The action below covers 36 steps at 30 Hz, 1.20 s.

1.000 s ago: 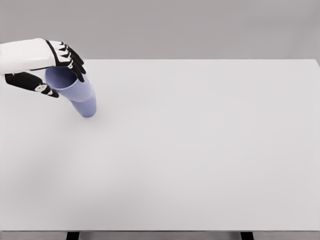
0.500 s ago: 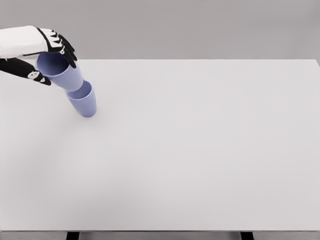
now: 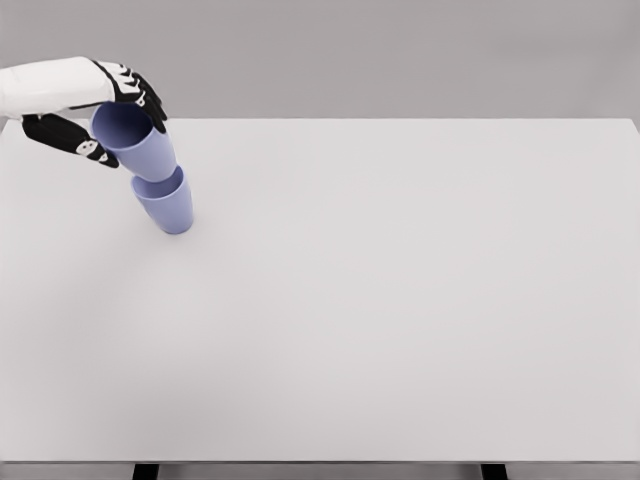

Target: Place the right cup on the left cup with left arm

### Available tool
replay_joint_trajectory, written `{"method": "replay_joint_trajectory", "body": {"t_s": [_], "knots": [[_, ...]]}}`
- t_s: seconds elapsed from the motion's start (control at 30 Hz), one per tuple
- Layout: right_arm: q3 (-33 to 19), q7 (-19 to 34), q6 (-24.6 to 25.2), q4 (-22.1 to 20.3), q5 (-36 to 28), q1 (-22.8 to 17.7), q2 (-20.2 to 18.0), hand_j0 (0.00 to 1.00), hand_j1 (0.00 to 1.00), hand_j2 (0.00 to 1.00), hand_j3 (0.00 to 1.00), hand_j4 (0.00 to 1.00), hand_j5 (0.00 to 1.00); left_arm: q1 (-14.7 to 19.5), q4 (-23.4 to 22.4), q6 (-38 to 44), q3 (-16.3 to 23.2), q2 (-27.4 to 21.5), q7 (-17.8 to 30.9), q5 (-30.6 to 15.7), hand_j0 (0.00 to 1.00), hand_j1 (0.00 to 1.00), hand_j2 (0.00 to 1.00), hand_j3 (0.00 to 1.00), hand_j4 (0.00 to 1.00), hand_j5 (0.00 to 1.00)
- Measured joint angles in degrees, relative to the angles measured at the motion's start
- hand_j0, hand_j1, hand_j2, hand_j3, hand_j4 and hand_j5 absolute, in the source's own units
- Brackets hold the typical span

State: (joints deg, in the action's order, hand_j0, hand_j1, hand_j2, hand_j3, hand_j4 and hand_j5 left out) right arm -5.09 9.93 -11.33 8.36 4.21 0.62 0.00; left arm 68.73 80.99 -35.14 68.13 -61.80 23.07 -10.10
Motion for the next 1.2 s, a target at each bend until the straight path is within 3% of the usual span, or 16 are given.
{"method": "replay_joint_trajectory", "body": {"t_s": [1.2], "knots": [[0.0, 0.0, 0.0, 0.0, 0.0, 0.0, 0.0, 1.00, 1.00, 1.00, 1.00, 1.00, 1.00, -1.5, -3.9, 0.0, 0.6, 2.3, 0.2, 0.4, 0.60, 0.60, 0.60, 0.60, 0.60, 0.60]]}}
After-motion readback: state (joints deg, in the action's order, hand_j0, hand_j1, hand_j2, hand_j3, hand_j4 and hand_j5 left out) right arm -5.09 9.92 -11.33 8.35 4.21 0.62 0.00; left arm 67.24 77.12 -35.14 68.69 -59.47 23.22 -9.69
